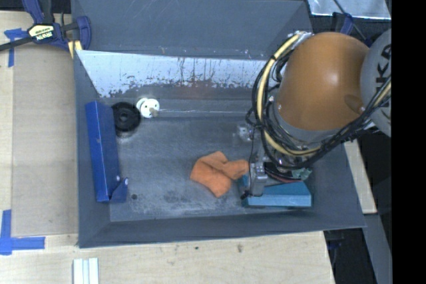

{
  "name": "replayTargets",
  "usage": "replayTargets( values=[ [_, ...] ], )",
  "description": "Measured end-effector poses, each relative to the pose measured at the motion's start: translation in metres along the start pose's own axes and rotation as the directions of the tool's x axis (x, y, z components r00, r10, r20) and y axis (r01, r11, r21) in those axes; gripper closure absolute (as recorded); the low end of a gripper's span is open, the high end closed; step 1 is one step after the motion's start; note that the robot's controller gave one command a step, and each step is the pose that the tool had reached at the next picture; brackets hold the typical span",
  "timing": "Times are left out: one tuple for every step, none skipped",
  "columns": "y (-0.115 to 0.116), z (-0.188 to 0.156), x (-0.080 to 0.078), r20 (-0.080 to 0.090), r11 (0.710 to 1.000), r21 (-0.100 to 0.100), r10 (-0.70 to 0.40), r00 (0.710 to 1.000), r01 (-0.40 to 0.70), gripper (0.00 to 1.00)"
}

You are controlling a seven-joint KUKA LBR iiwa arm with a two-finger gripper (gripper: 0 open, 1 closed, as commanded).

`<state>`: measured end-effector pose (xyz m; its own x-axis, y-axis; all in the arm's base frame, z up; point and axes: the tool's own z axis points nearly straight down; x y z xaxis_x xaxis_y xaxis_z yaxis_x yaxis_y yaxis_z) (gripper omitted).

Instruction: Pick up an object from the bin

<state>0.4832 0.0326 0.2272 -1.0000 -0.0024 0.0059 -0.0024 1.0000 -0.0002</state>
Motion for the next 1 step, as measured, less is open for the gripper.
replayTargets(
  values=[
    [-0.0001,-0.0042,-0.0016,0.009,1.000,-0.001,0.001,1.000,-0.001,0.00]
  ],
)
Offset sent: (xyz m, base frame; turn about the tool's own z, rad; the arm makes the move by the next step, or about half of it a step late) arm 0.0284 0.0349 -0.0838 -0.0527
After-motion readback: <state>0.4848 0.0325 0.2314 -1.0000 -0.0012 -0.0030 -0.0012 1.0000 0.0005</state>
